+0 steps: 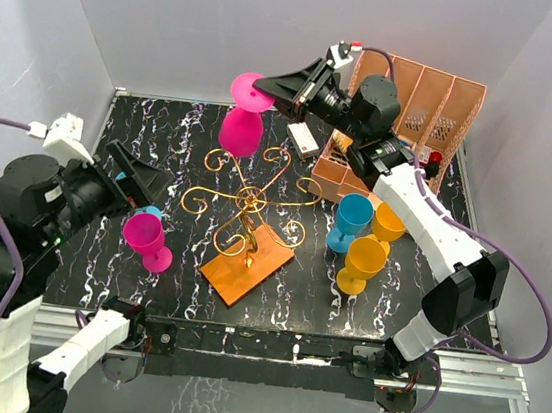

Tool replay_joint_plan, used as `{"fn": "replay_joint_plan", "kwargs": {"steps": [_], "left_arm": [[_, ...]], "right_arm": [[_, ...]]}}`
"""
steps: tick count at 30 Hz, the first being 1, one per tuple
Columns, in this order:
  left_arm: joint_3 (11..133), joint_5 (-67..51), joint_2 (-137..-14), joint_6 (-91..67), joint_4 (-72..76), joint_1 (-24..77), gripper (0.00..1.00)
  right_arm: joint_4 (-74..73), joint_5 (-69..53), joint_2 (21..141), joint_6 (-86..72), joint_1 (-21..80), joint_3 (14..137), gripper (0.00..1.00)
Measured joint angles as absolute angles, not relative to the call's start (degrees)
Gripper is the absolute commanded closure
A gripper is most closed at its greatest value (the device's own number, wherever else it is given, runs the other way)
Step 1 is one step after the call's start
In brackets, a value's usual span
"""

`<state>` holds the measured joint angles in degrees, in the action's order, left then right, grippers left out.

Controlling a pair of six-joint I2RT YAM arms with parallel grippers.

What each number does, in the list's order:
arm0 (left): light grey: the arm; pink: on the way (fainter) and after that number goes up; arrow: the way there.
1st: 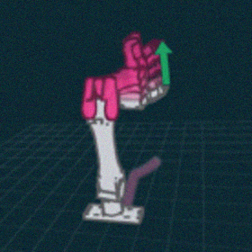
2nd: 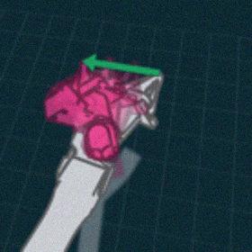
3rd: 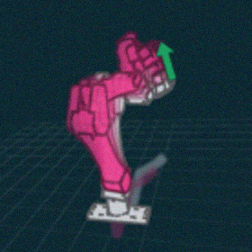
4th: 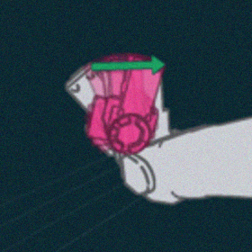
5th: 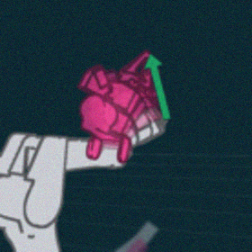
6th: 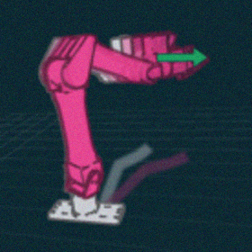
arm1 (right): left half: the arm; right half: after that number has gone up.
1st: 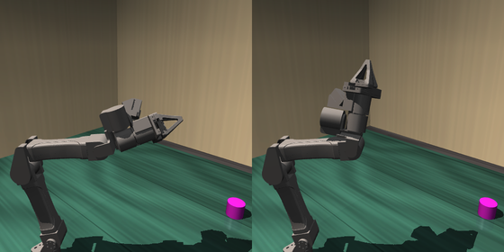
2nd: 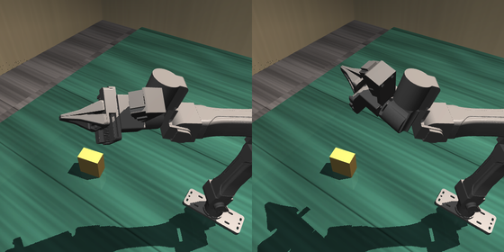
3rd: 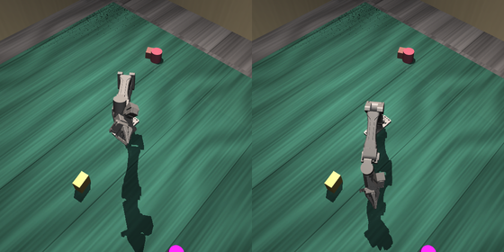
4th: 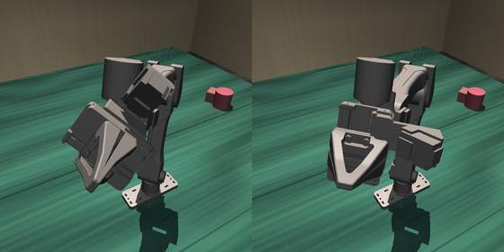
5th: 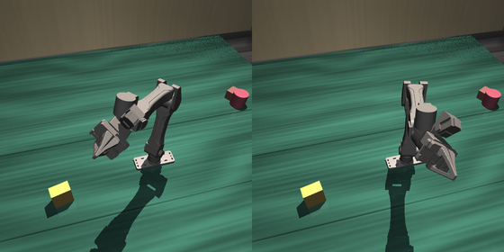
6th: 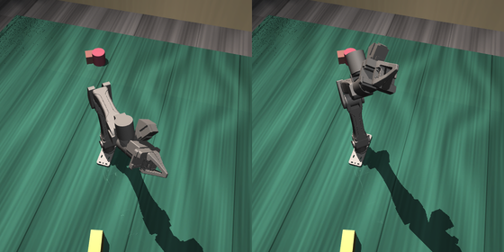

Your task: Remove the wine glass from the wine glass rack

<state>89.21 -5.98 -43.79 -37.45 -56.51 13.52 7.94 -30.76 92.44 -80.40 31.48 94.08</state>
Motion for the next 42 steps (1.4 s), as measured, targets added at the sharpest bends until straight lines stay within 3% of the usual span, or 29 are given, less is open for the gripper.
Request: {"fn": "replay_joint_plan", "kwargs": {"steps": [6, 12, 22, 31, 42], "left_arm": [[89.2, -8.5, -47.6, -37.8, -52.6, 13.5, 0.03], [88.9, -16.3, -48.5, -41.8, -44.2, 13.5, 0.03], [71.0, -35.0, -43.9, -63.4, -8.1, 13.6, 0.05], [57.5, -42.3, -46.7, -86.1, 28.7, 13.6, 0.10], [53.8, -42.7, -47.1, -97.3, 45.1, 13.6, 0.13]], "right_arm": [[17.9, -29.7, 90.8, -85.4, 31.5, 94.1, 0.92], [24.6, -26.4, 77.2, -90.1, 31.5, 82.1, 0.92], [35.8, -21.7, 56.6, -98.1, 31.5, 68.9, 0.92], [43.2, -23.6, 61.2, -106.5, 31.5, 66.9, 0.92], [46.4, -24.8, 63.4, -109.8, 31.5, 64.6, 0.92]]}}
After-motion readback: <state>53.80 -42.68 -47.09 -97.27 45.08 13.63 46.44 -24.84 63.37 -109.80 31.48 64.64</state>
